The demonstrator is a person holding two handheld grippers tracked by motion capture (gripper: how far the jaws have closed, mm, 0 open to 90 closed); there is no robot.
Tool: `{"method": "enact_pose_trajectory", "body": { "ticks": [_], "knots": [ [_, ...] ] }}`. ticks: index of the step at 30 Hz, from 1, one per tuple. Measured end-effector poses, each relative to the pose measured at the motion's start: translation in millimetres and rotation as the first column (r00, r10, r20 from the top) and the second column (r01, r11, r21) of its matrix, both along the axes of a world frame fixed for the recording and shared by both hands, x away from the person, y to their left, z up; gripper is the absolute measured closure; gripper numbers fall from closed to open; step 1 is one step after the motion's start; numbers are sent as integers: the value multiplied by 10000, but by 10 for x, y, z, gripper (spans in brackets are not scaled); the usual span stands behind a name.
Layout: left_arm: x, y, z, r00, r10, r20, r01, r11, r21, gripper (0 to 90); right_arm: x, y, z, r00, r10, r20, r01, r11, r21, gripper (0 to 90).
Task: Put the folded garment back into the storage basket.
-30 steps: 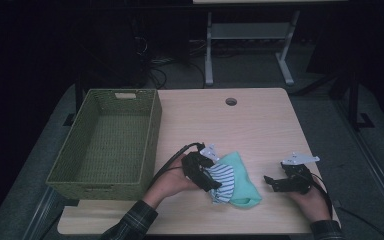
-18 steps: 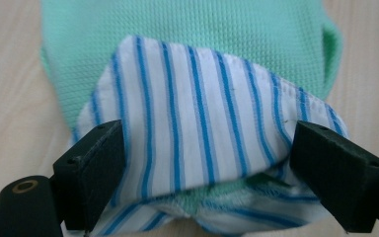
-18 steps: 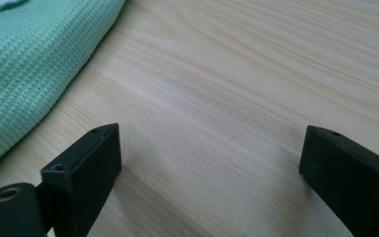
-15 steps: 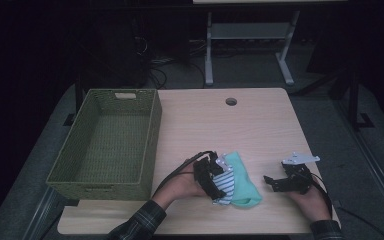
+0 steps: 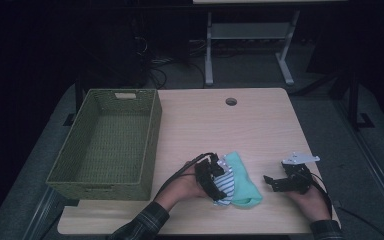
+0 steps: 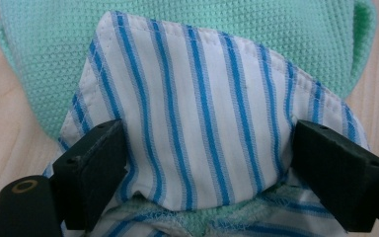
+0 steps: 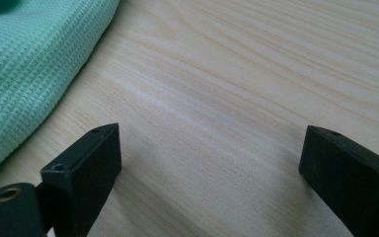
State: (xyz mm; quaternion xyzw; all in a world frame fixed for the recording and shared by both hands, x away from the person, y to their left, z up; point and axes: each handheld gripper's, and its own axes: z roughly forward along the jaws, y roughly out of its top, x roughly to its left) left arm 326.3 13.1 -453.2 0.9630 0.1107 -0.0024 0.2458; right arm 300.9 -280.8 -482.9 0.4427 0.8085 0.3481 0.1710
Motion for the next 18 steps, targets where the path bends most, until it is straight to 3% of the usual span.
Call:
{"method": "enact_pose_trajectory", "body": {
  "ticks": [5,9,12,18],
  "knots": [
    [-10,7,30,10000,-24,-94,24,10000,-1,246,1,-1,0,10000,10,8,-10,10000,-8,87],
    [-3,19,61,9994,-151,-318,147,9998,-140,461,0,0,0,10000,-1,-2,1,10000,1,87],
    [11,27,59,9984,-90,-559,73,9995,-318,575,0,0,-1,10000,0,4,0,10000,0,87],
    [47,50,48,9944,11,-1052,-73,9983,-585,696,0,0,0,10000,-3,3,3,10000,3,87]
  ]
}}
